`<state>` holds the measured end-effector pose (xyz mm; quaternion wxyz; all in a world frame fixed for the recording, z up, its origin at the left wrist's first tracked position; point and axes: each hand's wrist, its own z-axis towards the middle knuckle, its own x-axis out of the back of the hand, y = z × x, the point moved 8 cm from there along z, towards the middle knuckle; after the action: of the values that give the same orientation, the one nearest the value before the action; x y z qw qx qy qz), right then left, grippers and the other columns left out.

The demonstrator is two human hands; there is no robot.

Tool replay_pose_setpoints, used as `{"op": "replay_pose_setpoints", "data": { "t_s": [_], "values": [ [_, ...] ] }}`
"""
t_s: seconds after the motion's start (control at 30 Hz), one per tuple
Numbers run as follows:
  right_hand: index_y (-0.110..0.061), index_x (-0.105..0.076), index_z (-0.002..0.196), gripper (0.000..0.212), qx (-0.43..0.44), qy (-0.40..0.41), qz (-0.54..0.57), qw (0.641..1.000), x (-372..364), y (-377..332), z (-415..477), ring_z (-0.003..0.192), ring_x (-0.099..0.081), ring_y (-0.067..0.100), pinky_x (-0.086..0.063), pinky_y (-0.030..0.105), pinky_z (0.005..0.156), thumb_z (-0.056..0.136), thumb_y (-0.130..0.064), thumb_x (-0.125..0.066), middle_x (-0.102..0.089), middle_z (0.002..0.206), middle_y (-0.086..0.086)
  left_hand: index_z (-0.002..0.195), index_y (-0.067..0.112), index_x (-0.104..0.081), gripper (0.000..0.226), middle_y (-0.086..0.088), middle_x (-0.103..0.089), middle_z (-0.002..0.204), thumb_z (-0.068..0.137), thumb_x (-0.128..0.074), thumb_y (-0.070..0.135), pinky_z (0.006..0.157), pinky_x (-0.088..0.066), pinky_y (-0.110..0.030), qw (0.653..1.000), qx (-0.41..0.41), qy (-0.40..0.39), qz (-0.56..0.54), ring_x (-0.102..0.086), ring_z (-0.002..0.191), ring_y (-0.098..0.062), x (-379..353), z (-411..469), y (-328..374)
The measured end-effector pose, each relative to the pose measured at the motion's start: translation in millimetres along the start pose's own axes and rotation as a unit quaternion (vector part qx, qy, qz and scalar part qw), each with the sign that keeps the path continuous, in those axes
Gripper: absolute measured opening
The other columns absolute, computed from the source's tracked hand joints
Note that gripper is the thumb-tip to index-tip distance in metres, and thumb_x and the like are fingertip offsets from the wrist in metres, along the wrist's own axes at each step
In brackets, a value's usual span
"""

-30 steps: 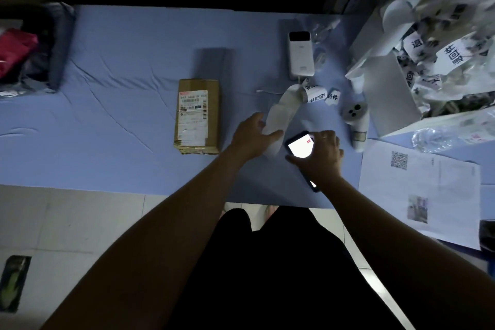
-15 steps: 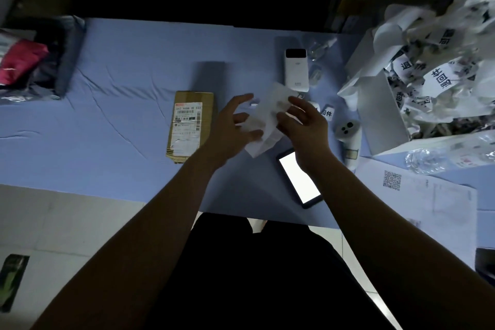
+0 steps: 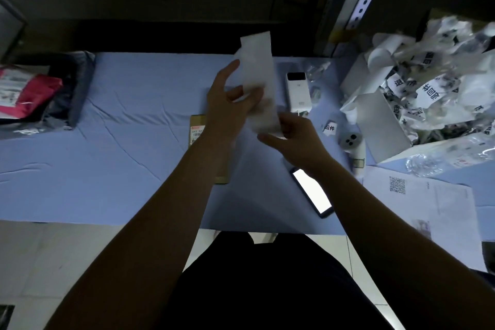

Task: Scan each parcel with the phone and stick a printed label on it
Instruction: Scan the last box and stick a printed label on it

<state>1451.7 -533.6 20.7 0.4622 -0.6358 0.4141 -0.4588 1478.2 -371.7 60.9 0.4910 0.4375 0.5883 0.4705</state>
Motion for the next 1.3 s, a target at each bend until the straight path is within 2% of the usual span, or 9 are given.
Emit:
{"op": "replay_pose_setpoints", "data": {
  "t_s": [0.07,0.17,0.3,0.4,0.63,0.7,0.87,1.03,1.3],
  "values": [
    [-0.004,-0.076,0.090,0.012,0.019,0.071,-0.049,0.996,5,-6,-3,0.079,-0.070,0.020,-0.055,0.046,0.074,0.088,-0.015,-0.078,-0.072,0.084,0.023,0.145,0.020,-0.044,0.066,-0.008,-0.072,0.112,0.088,-0.074,0.006,0.081,-0.061,-0.033,1.000,0.004,0.027,-0.002,-0.074,0.098,-0.019,4,6,8],
    [-0.022,-0.076,0.078,0.014,0.001,0.149,0.037,0.988,16,-13,-9,0.073,-0.072,0.007,-0.058,0.028,0.071,0.088,-0.012,-0.077,-0.076,0.075,-0.002,0.152,0.024,-0.031,0.072,-0.007,-0.069,0.116,0.093,-0.072,0.018,0.075,-0.060,-0.028,0.998,0.049,0.035,-0.002,-0.074,0.091,-0.013,5,16,11],
    [-0.010,-0.075,0.090,0.003,0.011,0.199,0.140,0.970,25,-32,-9,0.083,-0.077,0.021,-0.061,0.031,0.074,0.091,-0.013,-0.076,-0.079,0.085,0.005,0.155,0.031,-0.022,0.087,-0.013,-0.065,0.128,0.088,-0.076,0.032,0.089,-0.058,-0.036,0.984,0.038,-0.105,0.143,-0.070,0.106,-0.020,-12,10,11],
    [0.000,-0.072,0.099,0.014,0.011,0.214,0.219,0.952,29,-41,-6,0.082,-0.075,0.028,-0.062,0.037,0.073,0.092,-0.012,-0.074,-0.077,0.090,0.014,0.152,0.023,-0.035,0.080,-0.008,-0.075,0.104,0.085,-0.079,0.018,0.086,-0.061,-0.037,0.967,-0.048,-0.171,0.185,-0.074,0.094,-0.017,-27,-8,19],
    [-0.004,-0.074,0.108,0.021,0.041,0.148,0.165,0.974,17,-44,-9,0.100,-0.075,0.027,-0.059,0.042,0.091,0.088,0.001,-0.074,-0.078,0.105,0.009,0.124,0.015,-0.062,0.039,0.004,-0.072,0.107,0.088,-0.076,0.013,0.068,-0.057,-0.017,0.980,-0.120,-0.023,0.159,-0.071,0.090,-0.001,-14,5,50],
    [0.000,-0.073,0.111,0.022,0.049,0.167,0.159,0.972,20,-44,-11,0.100,-0.075,0.026,-0.059,0.041,0.091,0.089,0.002,-0.073,-0.078,0.106,0.012,0.119,0.011,-0.066,0.032,-0.002,-0.069,0.116,0.089,-0.075,0.014,0.071,-0.058,-0.017,0.970,-0.151,-0.018,0.188,-0.071,0.100,-0.012,-15,7,55],
    [0.020,-0.059,0.107,0.032,0.056,0.200,0.149,0.967,34,-50,-7,0.087,-0.058,0.028,-0.055,0.053,0.091,0.093,-0.006,-0.072,-0.053,0.103,0.053,0.120,0.008,-0.072,0.034,-0.006,-0.063,0.131,0.089,-0.074,0.022,0.099,-0.050,-0.029,0.855,-0.327,-0.147,0.375,-0.058,0.120,-0.019,-45,-10,62],
    [0.006,-0.067,0.116,0.020,0.079,0.155,0.160,0.972,35,-59,-7,0.105,-0.071,0.039,-0.058,0.045,0.095,0.097,0.002,-0.062,-0.073,0.110,0.026,0.121,0.007,-0.071,0.034,-0.008,-0.072,0.117,0.089,-0.072,0.018,0.093,-0.051,-0.048,0.846,-0.334,-0.122,0.397,-0.064,0.110,-0.022,-41,-7,55],
    [-0.002,-0.072,0.112,0.020,0.097,0.147,0.068,0.982,40,-61,-5,0.099,-0.071,0.032,-0.058,0.048,0.093,0.098,0.004,-0.058,-0.074,0.107,0.017,0.110,0.005,-0.073,0.024,-0.009,-0.072,0.106,0.091,-0.070,0.020,0.087,-0.054,-0.042,0.867,-0.309,-0.121,0.371,-0.063,0.099,-0.016,-45,-2,58]
  ]
}}
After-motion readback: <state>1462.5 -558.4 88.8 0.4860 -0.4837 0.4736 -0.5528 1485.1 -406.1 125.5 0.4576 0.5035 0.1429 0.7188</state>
